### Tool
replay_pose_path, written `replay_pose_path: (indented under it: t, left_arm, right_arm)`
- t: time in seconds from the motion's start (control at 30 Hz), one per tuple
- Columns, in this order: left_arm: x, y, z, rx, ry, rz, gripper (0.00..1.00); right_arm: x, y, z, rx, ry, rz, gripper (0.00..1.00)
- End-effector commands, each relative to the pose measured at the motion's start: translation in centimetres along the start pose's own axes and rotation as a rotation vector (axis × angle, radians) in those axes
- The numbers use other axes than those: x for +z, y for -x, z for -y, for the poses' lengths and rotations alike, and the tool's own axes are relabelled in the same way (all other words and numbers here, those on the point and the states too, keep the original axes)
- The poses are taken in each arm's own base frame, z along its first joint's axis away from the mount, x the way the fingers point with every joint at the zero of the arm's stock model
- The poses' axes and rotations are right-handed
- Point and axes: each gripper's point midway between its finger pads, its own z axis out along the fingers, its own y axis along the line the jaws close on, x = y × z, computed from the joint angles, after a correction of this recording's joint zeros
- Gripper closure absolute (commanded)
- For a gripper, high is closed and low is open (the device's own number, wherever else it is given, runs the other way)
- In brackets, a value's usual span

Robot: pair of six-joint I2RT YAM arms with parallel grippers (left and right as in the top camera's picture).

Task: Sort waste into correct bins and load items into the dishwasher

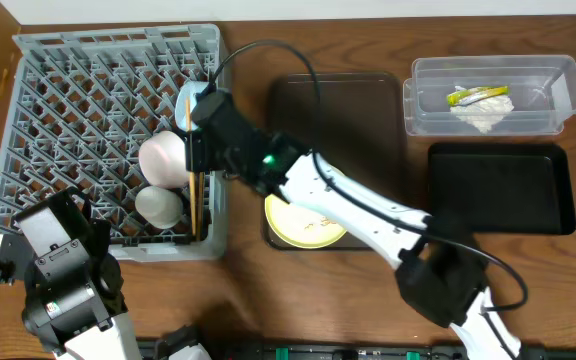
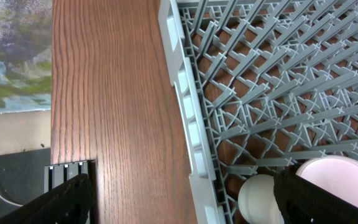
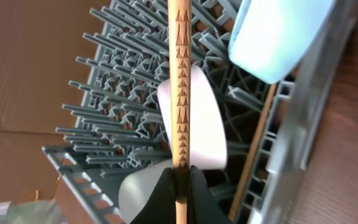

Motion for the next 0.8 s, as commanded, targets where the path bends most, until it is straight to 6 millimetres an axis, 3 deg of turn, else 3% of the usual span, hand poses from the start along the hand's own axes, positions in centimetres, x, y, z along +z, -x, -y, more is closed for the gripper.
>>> replay_pose_path:
  t: [0.0, 0.2, 0.23, 0.37, 0.4, 0.63, 0.77]
  left_arm:
    - [-0.3, 0.6, -0.1, -0.018, 0.003, 0.018, 0.06]
    - [-0.3, 0.6, -0.1, -0.018, 0.003, 0.018, 0.06]
    - [-0.3, 0.6, -0.1, -0.018, 0.003, 0.018, 0.06]
    - [-0.3, 0.6, -0.1, -0.018, 0.003, 0.018, 0.06]
    - [-0.3, 0.6, -0.1, -0.017, 0.003, 0.018, 0.06]
    - [-0.3, 0.6, -0.1, -0.018, 0.003, 0.018, 0.06]
    - [-0.3, 0.6, -0.1, -0.018, 0.003, 0.018, 0.06]
  right_arm:
    - [3.1, -1.4, 1.4, -0.007, -0.037, 0.007, 0.99]
    - [4.0, -1.8, 2.3, -0.062, -0.050, -0.002, 0.96]
    - [3.9, -1.8, 2.3, -0.077, -0.049, -0.002, 0.91]
    - [3.5, -1.5, 1.7, -0.152, -0.036, 0.003, 0.53]
    - [3.3, -1.4, 1.5, -0.166, -0.033, 0.006, 0.49]
    - [-1.1, 1.7, -0.1, -0.241, -0.040, 0.064, 0.32]
    - [-5.3, 5.0, 1.6, -0.227, -0.151, 0.136, 0.25]
